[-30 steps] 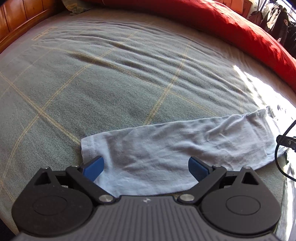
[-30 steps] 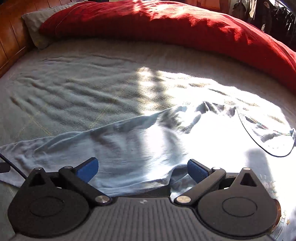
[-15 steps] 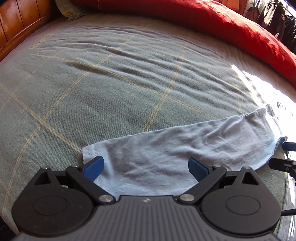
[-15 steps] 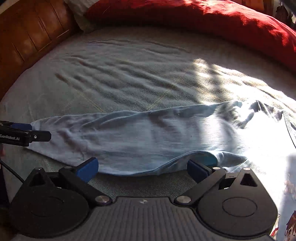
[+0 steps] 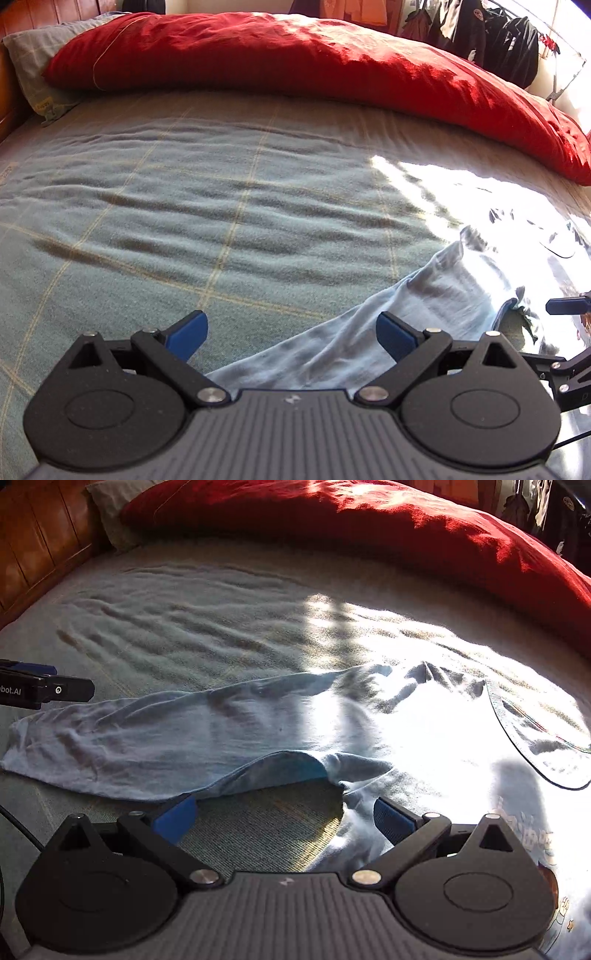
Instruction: Fold clothes
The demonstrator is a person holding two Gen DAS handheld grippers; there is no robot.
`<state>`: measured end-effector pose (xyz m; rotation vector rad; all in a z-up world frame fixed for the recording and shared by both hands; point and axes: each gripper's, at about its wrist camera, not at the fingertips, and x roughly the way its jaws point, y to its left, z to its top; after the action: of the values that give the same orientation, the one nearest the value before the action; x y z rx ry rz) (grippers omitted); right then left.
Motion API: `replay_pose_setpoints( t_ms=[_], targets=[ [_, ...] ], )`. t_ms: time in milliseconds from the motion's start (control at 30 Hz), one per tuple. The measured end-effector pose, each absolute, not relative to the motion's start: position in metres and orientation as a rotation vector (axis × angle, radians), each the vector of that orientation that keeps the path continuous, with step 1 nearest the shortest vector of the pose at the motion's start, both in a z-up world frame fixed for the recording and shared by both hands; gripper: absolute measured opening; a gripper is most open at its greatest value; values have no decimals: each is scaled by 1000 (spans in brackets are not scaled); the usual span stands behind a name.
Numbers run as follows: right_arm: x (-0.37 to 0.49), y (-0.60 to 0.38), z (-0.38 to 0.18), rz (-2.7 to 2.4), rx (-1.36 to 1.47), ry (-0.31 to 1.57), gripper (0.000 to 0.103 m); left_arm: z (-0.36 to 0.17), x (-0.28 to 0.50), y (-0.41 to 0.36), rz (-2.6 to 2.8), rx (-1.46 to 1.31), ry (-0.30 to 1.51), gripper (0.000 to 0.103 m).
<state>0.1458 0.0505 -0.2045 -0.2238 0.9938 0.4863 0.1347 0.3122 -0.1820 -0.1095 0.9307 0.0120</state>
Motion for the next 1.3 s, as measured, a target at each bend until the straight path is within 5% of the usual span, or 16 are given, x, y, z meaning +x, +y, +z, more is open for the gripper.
replay_pose_setpoints(
  t_ms=[433,867,1300],
  targets=[
    [168,45,-230,225,-522,899,103,-177,208,224,-269,1,925,97],
    [136,-29,-198,196,-266,873,103,-208,221,161,-368,104,1030,97],
    [142,-17,-227,351,-371,880,103,-208,227,152,-383,144,1060,97]
  ],
)
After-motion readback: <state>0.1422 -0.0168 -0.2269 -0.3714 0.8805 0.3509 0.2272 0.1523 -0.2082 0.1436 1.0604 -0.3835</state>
